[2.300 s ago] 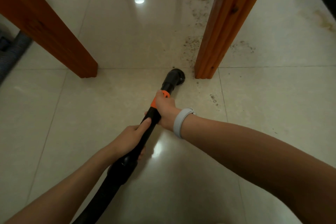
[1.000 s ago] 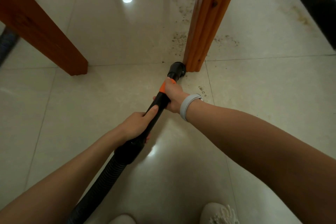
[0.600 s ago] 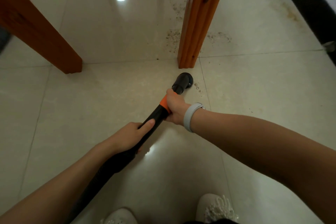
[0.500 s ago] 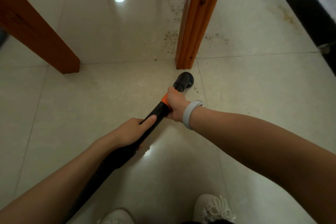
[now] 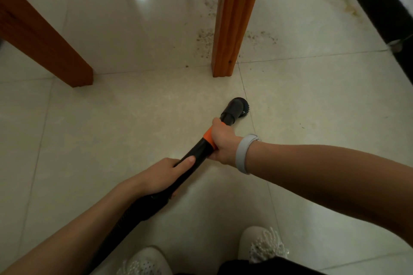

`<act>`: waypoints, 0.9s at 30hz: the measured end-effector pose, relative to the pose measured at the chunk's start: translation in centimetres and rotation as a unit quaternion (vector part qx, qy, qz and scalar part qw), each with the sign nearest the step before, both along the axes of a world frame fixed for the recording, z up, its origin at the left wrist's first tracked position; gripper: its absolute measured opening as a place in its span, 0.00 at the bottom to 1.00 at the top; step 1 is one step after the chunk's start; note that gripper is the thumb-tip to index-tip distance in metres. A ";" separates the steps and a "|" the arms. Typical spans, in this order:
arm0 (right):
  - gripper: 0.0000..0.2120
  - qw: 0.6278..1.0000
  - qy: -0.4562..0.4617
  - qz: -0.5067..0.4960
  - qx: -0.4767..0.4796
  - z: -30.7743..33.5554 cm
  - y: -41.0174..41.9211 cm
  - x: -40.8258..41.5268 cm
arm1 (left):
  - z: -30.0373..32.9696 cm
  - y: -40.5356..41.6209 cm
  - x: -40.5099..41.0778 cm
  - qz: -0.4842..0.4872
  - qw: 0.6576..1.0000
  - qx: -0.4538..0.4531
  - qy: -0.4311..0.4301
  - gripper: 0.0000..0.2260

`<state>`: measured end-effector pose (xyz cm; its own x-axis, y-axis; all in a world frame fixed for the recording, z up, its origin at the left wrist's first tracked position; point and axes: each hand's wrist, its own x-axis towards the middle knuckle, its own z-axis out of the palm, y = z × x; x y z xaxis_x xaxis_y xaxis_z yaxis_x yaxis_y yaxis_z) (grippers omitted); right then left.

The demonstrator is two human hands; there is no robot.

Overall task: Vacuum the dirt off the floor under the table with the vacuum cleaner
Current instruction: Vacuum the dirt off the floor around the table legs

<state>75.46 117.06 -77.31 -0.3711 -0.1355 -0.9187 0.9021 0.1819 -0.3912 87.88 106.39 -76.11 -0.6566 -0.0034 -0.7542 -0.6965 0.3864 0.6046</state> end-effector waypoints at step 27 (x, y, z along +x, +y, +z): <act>0.11 0.992 0.064 -0.105 -0.007 0.0 -1.8 5.2 | 0.2 -2.7 1.7 0.014 0.971 0.184 -0.152 0.29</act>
